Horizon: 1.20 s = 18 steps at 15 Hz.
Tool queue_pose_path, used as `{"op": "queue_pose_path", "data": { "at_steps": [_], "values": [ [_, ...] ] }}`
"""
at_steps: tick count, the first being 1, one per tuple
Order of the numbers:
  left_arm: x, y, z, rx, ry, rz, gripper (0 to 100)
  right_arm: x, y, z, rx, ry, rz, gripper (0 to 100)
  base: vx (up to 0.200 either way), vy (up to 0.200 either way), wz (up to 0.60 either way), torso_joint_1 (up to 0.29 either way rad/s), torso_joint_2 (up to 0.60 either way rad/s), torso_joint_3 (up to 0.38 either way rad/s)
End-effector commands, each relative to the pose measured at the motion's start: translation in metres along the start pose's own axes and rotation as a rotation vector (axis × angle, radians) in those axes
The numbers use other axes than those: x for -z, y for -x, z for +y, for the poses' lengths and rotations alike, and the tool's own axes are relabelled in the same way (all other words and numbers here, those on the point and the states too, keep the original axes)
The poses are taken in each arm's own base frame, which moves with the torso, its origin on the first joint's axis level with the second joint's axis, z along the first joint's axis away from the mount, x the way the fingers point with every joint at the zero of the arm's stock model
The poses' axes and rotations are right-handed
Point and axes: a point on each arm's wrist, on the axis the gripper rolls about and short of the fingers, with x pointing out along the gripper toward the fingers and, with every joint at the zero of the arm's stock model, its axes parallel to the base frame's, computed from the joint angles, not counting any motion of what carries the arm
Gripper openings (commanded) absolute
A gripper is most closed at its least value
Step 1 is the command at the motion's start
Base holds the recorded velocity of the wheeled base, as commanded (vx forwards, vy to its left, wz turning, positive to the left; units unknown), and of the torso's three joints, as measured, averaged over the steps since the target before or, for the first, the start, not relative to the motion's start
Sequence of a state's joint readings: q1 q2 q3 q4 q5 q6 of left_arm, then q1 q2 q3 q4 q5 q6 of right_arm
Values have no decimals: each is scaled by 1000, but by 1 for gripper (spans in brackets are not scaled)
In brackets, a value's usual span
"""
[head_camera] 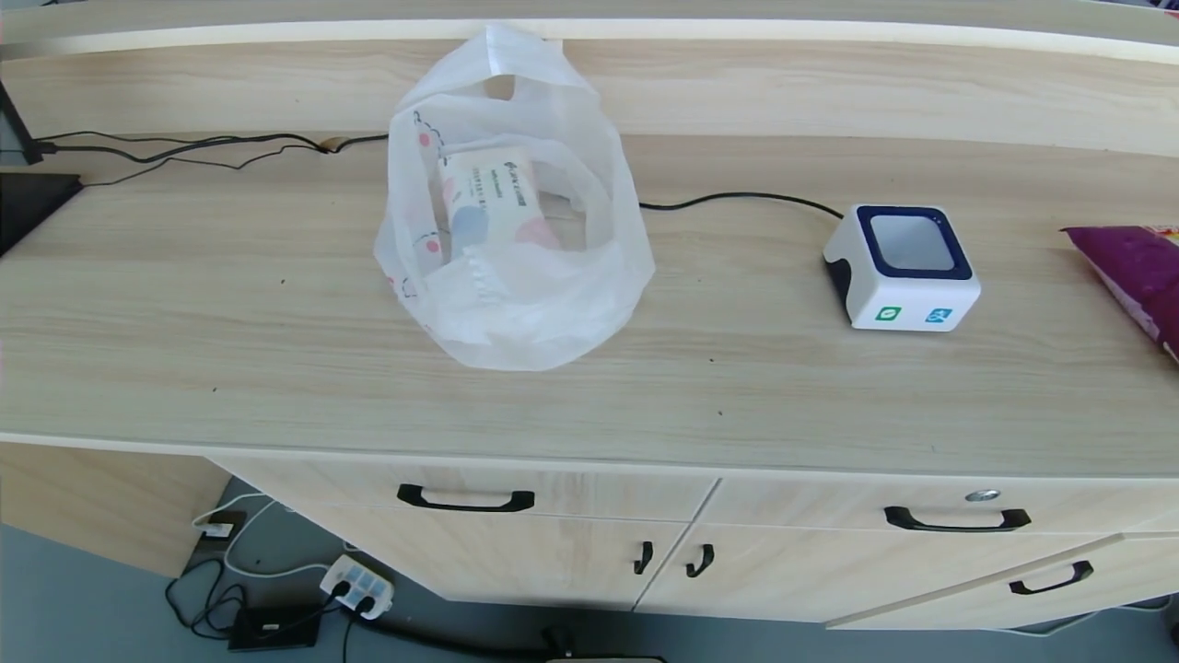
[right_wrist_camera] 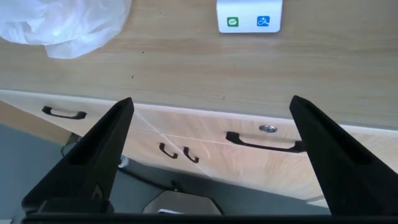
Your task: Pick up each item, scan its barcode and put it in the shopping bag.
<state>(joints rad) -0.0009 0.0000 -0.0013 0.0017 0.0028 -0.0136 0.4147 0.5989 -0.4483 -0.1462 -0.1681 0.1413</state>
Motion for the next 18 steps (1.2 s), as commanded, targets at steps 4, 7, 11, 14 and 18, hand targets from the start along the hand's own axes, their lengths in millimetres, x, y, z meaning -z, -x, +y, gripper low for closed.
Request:
{"op": "queue_pose_path", "data": {
  "at_steps": [4, 7, 11, 14, 18],
  "values": [
    [0, 0, 0, 0, 2, -2, 100, -34, -7, 4, 39, -4, -53, 100, 0, -200, 0, 2, 1, 4],
    [0, 0, 0, 0, 2, -2, 100, -47, -27, 8, 51, 48, -23, 100, 0, -200, 0, -1, 4, 5],
    [0, 0, 0, 0, 2, -2, 100, -41, -39, -5, 160, 66, 68, 100, 0, -200, 0, 1, 5, 0],
    [0, 0, 0, 0, 2, 1, 100, -34, -47, -11, 173, 133, 167, 100, 0, -200, 0, 1, 6, 2],
    [0, 0, 0, -3, 3, 0, 100, -44, -75, -15, 101, 237, 218, 100, 0, -150, 0, -1, -1, -5]
  ]
}}
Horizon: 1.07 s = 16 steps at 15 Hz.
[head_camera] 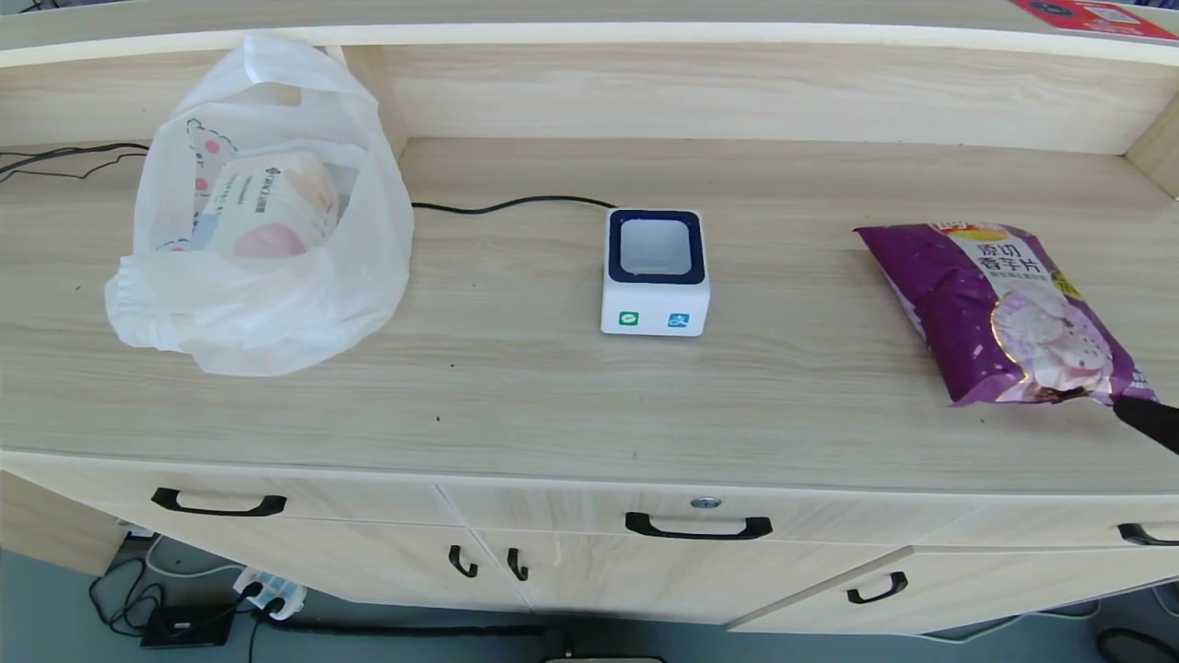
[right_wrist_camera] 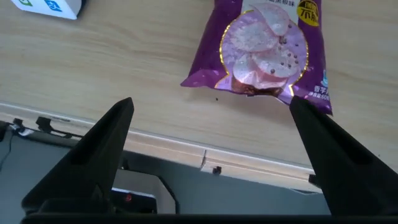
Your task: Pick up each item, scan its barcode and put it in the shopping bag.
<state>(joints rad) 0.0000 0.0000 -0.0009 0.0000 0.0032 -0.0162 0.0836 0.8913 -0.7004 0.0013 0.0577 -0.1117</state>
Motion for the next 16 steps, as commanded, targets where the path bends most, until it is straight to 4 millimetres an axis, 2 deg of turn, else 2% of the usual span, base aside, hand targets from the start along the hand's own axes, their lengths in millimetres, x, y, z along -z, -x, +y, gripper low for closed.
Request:
{"op": "queue_pose_path", "data": {
  "at_steps": [1, 4, 7, 14, 16],
  "values": [
    [0, 0, 0, 0, 1, 1, 100, -15, -30, -6, -5, 20, 39, 100, 0, 0, 0, 0, 0, 0],
    [0, 0, 0, 0, 1, -1, 100, -37, -67, -19, 3, 14, 59, 100, 0, 0, 0, 0, 0, 0],
    [0, 0, 0, -1, 1, 1, 100, -38, -91, -33, 41, -8, 102, 100, 0, 0, 0, 0, 0, 0],
    [0, 0, 0, 0, 1, -2, 100, -26, -114, -40, -10, -36, 170, 100, 0, 0, 0, 0, 0, 0],
    [0, 0, 0, 2, 1, -2, 100, -29, -120, -43, -6, -40, 168, 100, 0, 0, 0, 0, 0, 0]
  ]
}}
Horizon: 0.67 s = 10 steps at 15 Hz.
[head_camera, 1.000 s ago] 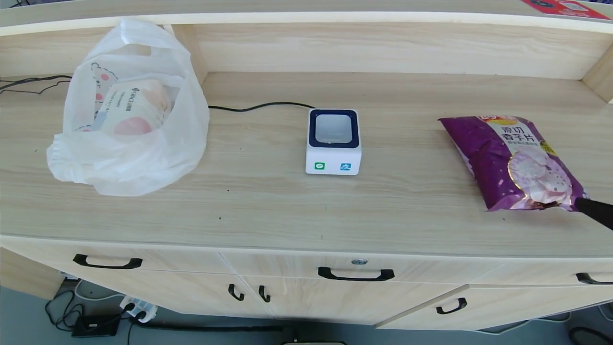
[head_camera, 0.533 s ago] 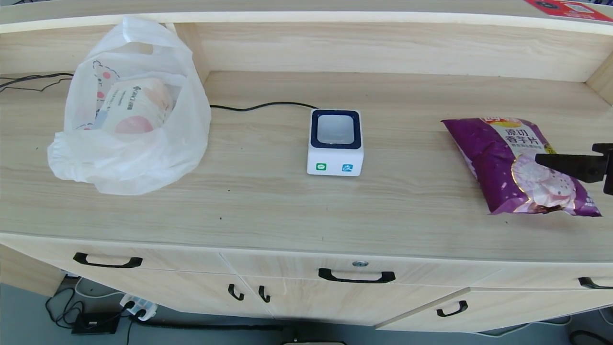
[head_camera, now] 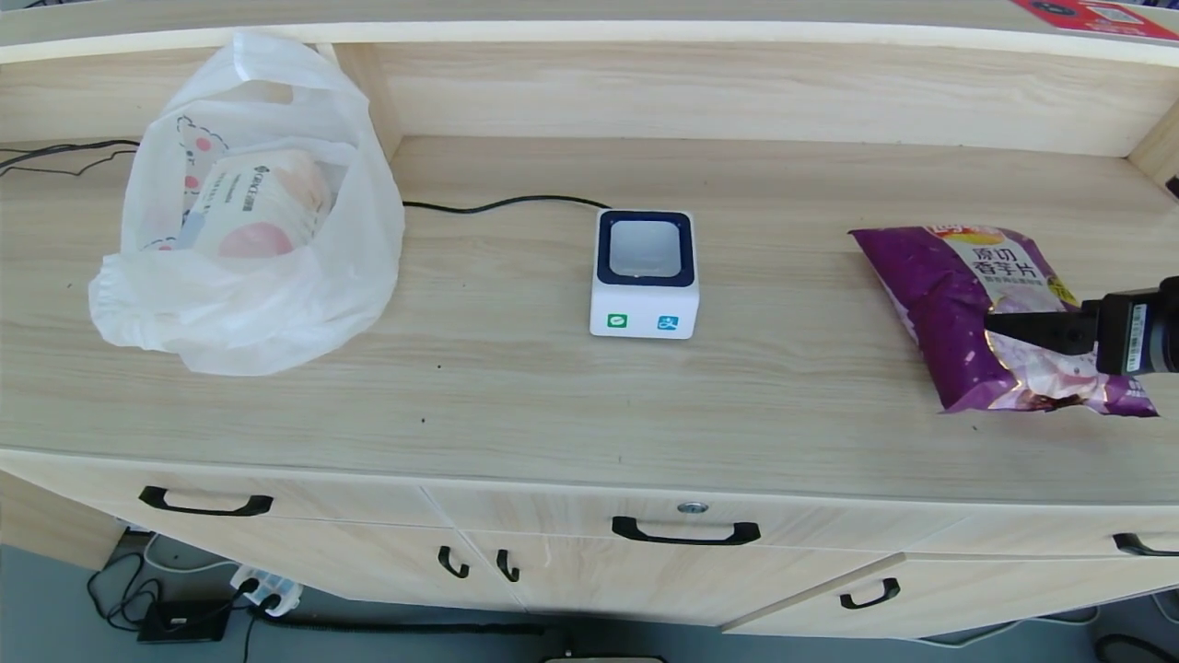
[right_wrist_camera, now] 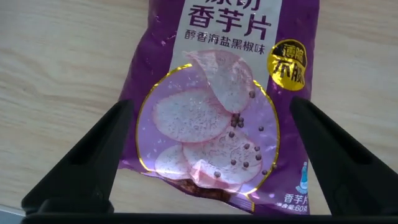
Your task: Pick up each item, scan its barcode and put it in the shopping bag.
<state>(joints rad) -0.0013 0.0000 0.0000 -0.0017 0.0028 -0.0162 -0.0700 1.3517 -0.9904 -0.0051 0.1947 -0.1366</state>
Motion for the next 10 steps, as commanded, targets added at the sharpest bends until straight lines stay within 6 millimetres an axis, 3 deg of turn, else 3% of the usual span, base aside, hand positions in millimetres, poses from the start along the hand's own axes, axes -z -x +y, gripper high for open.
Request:
{"op": "queue_pose_path", "data": {
  "at_steps": [1, 5, 10],
  "values": [
    [0, 0, 0, 0, 1, -1, 100, -2, -9, -7, 16, -9, 11, 100, 0, 0, 0, 0, 0, 0],
    [0, 0, 0, -2, 1, -1, 100, -3, -12, -8, 24, -7, 12, 100, 0, 0, 0, 0, 0, 0],
    [0, 0, 0, -2, 1, -1, 100, 9, -14, -7, 19, -13, 54, 100, 0, 0, 0, 0, 0, 0]
  ]
}}
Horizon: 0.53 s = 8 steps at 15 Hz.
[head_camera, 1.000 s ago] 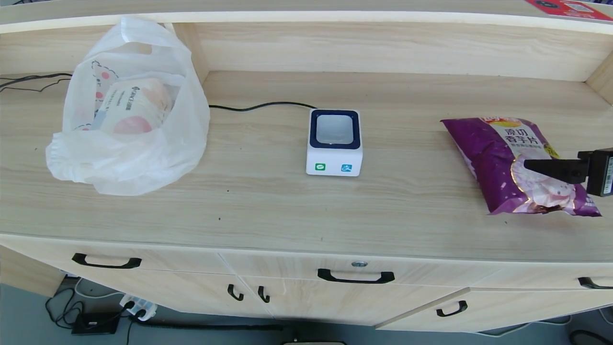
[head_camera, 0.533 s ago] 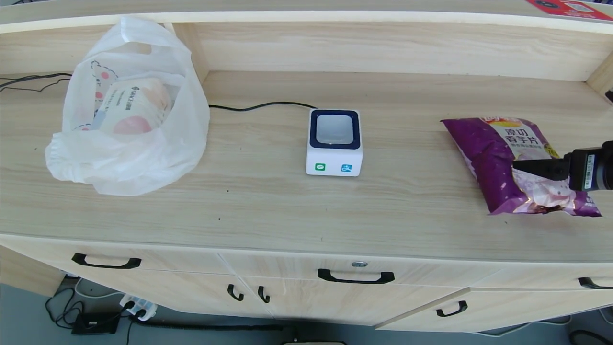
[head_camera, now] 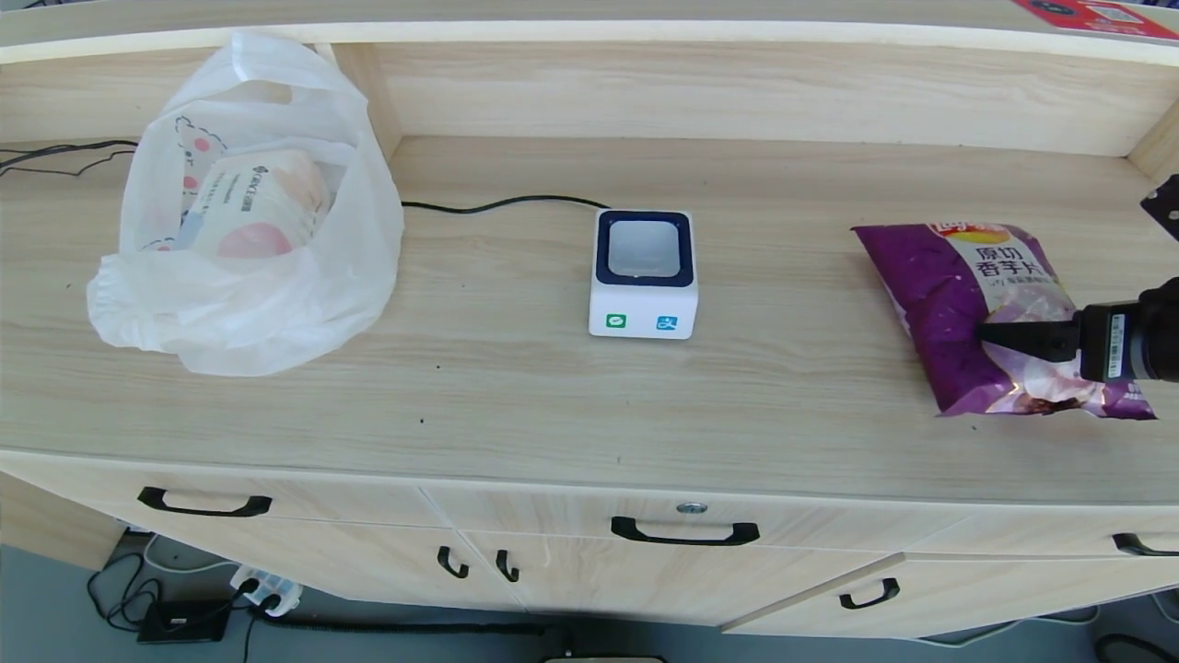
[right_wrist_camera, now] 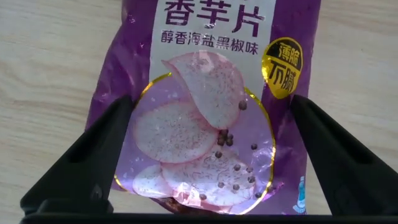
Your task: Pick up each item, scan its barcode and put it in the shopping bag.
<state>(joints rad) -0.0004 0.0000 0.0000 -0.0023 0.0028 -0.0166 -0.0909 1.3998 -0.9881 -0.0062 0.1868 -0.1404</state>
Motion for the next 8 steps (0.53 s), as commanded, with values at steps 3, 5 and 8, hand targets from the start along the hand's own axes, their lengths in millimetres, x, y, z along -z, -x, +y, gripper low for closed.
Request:
{"op": "queue_pose_path", "data": {
  "at_steps": [3, 5, 8],
  "values": [
    [0, 0, 0, -1, 0, -1, 100, -1, -1, 1, -5, 1, -1, 100, 0, 0, 0, 0, 0, 0],
    [0, 0, 0, -1, 0, -1, 100, -10, 1, 0, 0, 10, -32, 100, 0, 0, 0, 0, 0, 0],
    [0, 0, 0, -1, 0, -1, 100, -19, 5, -1, 11, 26, -64, 100, 0, 0, 0, 0, 0, 0]
  ]
}}
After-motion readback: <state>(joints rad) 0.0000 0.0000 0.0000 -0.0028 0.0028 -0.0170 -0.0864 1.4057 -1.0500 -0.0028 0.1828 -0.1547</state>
